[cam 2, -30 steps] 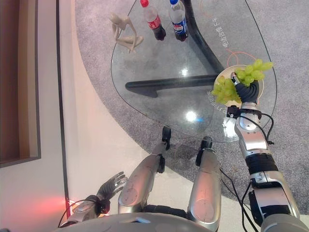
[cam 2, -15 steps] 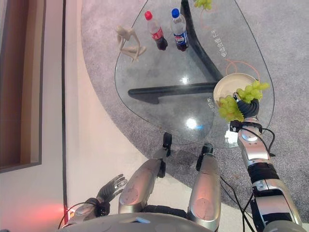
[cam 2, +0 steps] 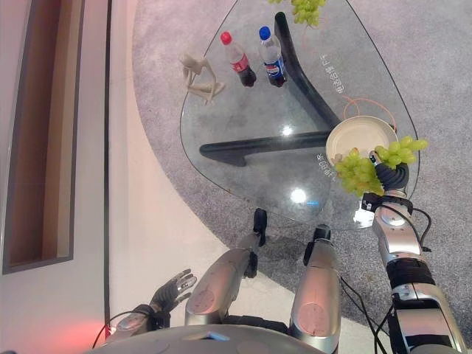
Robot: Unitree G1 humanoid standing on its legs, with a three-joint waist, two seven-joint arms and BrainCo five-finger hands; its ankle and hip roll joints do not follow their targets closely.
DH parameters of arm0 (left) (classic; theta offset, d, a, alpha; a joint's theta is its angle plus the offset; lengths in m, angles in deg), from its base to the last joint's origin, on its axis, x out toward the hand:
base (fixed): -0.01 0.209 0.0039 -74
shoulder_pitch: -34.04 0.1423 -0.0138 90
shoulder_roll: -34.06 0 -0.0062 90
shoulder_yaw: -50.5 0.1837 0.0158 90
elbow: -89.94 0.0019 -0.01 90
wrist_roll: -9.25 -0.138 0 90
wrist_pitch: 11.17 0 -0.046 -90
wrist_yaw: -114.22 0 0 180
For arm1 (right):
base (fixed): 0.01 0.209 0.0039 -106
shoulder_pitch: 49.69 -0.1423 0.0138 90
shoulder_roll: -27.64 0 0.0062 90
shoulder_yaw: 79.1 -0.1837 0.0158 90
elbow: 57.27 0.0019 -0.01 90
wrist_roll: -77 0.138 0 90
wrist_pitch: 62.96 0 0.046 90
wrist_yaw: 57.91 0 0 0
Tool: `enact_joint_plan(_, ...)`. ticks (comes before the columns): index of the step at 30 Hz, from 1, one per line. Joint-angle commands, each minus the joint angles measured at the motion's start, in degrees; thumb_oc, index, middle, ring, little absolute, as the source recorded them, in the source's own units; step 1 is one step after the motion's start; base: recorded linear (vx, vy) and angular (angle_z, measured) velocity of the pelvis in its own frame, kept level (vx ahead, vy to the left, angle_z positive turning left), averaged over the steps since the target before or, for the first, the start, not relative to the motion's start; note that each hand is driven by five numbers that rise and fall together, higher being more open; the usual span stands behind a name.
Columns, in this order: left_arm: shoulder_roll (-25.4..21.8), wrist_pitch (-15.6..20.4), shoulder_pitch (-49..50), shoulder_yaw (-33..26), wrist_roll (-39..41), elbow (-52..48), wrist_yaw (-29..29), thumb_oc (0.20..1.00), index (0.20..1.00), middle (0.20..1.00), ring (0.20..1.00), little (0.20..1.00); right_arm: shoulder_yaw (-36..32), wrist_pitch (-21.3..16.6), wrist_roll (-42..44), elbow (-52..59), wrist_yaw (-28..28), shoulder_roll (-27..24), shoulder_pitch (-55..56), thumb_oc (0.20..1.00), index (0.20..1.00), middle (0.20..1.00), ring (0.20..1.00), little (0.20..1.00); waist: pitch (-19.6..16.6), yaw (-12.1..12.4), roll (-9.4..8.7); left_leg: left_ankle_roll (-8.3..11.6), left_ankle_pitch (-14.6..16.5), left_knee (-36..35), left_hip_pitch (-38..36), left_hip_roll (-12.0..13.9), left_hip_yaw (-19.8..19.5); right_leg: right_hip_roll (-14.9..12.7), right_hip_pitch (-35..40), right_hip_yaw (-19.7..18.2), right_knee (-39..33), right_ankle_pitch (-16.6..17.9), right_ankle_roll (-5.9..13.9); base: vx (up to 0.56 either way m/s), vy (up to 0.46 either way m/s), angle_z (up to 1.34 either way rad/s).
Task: Pick up fruits into the plate
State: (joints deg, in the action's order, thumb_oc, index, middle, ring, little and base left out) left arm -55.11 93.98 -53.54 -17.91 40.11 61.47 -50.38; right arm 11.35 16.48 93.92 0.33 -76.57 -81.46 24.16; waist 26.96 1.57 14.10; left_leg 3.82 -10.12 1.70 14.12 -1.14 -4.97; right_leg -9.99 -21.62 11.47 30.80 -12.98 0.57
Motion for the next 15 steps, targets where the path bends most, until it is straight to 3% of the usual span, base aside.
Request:
enact_joint_plan(1, 0.18, 0.20, 1.66, 0.50, -1.13, 0.59, -0.94, 1.000, 1.000, 1.000, 1.000, 1.000, 1.80, -3.32, 0.35, 2.17, 1.56, -1.79, -0.62, 0.200, 0.200, 0.200, 0.200, 0.200, -1.92, 0.18, -2.48, -3.29, 10.05, 5.61, -3.48, -5.76, 1.58, 3.03, 4.21, 1.76, -11.30, 7.14, -0.30, 0.00, 0.000, 0.00)
enact_joint_plan(7, 0.11, 0.28, 1.75, 0.06, -1.40, 0.77, -1.06, 1.000, 1.000, 1.000, 1.000, 1.000, 2.92, -6.64, 0.06, 4.35, 2.29, -0.91, -0.09, 0.200, 0.200, 0.200, 0.200, 0.200, -2.50, 0.64, -3.26, -3.26, 10.19, 5.19, -4.74, -5.67, 0.97, 3.15, 6.05, 2.40, -12.17, 7.10, -0.42, 0.00, -0.009, 0.07)
enact_joint_plan(15, -0.69, -0.57, 3.13, -3.09, -3.86, 1.90, -1.86, 1.000, 1.000, 1.000, 1.000, 1.000, 2.42, -11.89, 5.03, 8.74, 7.27, 4.12, 3.42, 0.200, 0.200, 0.200, 0.200, 0.200, -6.50, 1.76, -7.75, -2.95, 11.34, 3.82, -9.60, -4.59, 0.58, 4.19, 13.64, 3.06, -17.44, 7.57, -0.02, 0.02, -0.068, 0.14)
